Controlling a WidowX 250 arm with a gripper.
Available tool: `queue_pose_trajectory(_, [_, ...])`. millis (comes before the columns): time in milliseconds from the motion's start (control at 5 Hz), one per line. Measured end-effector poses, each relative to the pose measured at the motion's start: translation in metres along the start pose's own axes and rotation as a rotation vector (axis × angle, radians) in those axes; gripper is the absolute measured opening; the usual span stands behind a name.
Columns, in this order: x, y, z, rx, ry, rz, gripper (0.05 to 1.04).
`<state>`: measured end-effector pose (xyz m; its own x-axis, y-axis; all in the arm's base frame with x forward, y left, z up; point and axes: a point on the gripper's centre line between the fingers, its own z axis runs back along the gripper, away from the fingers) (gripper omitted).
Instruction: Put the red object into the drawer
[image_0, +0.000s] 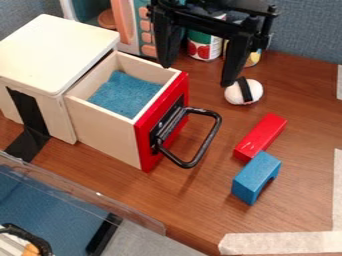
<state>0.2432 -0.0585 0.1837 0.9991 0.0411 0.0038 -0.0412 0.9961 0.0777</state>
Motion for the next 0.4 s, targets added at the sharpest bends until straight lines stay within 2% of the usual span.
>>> queue_pose_trajectory(200, [0.001, -0.001, -0.007, 0.006, 0.027, 0.003, 1.0])
queue_pose_trajectory(400, [0.024, -0.01, -0.025, 0.003, 0.047, 0.019, 1.0])
